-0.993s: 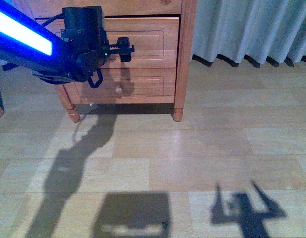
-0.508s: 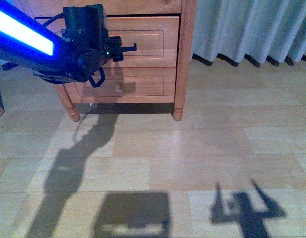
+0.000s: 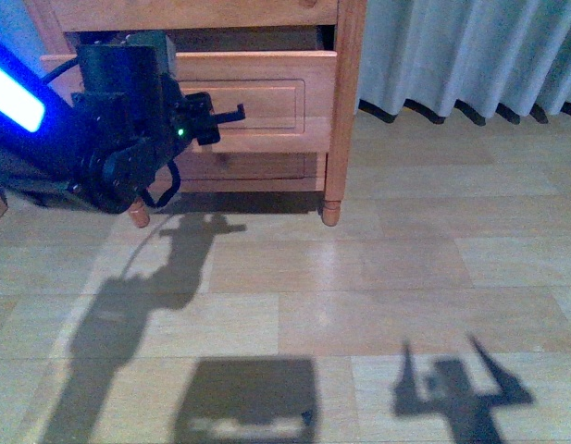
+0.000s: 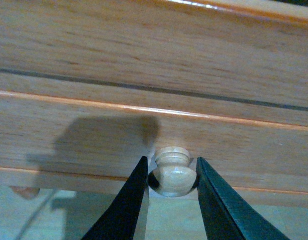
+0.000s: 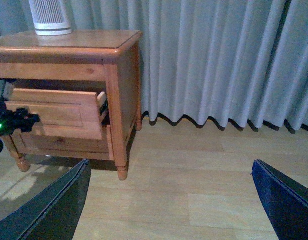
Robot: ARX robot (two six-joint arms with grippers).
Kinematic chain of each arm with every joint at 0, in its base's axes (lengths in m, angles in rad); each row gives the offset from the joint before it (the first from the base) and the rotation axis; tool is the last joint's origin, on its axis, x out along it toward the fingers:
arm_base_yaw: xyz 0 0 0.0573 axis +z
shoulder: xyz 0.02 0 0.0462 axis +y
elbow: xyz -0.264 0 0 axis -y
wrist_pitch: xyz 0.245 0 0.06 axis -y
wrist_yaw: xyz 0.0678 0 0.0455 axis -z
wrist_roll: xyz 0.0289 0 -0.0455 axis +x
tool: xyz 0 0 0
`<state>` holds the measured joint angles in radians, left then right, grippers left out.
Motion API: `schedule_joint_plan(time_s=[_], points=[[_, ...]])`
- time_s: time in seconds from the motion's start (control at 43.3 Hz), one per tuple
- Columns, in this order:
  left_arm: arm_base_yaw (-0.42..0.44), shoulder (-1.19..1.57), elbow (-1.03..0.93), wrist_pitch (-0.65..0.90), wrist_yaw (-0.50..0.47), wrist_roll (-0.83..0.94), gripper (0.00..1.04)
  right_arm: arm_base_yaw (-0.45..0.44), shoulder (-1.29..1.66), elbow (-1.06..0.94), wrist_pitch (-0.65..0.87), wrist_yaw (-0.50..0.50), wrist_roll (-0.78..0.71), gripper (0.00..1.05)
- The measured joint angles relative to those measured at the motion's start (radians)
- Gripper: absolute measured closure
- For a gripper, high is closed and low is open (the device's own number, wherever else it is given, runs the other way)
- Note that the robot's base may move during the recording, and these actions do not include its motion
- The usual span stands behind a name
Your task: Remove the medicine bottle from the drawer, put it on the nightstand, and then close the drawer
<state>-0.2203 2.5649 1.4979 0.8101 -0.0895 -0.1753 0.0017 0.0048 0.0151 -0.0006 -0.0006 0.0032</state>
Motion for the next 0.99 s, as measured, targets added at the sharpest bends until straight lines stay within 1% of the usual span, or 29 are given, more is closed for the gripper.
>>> schedule_joint_plan(time_s=[0.115,0.208,0.416,0.716,0.762,0.808,0.831,0.854,0.993], points=[[-0.02,-0.106,-0.252,0.122,-0.006,-0.056,0.8,0.0,0.0,0.0,0.0,0.0,0.0,0.07],[-0.042,-0.155,-0.388,0.196,-0.015,-0.084,0.8,0.0,0.0,0.0,0.0,0.0,0.0,0.07],[-0.078,-0.213,-0.567,0.305,-0.039,-0.111,0.8,0.0,0.0,0.0,0.0,0.0,0.0,0.07],[-0.095,-0.302,-0.767,0.396,-0.026,-0.137,0.8,0.0,0.0,0.0,0.0,0.0,0.0,0.07],[-0.094,-0.309,-0.775,0.402,-0.021,-0.137,0.76,0.0,0.0,0.0,0.0,0.0,0.0,0.07],[-0.094,-0.327,-0.799,0.405,-0.014,-0.137,0.68,0.0,0.0,0.0,0.0,0.0,0.0,0.07],[-0.095,-0.332,-0.808,0.405,-0.006,-0.137,0.66,0.0,0.0,0.0,0.0,0.0,0.0,0.07],[-0.099,-0.344,-0.828,0.406,0.009,-0.137,0.63,0.0,0.0,0.0,0.0,0.0,0.0,0.07],[-0.129,-0.423,-0.902,0.367,0.049,-0.141,0.36,0.0,0.0,0.0,0.0,0.0,0.0,0.07]])
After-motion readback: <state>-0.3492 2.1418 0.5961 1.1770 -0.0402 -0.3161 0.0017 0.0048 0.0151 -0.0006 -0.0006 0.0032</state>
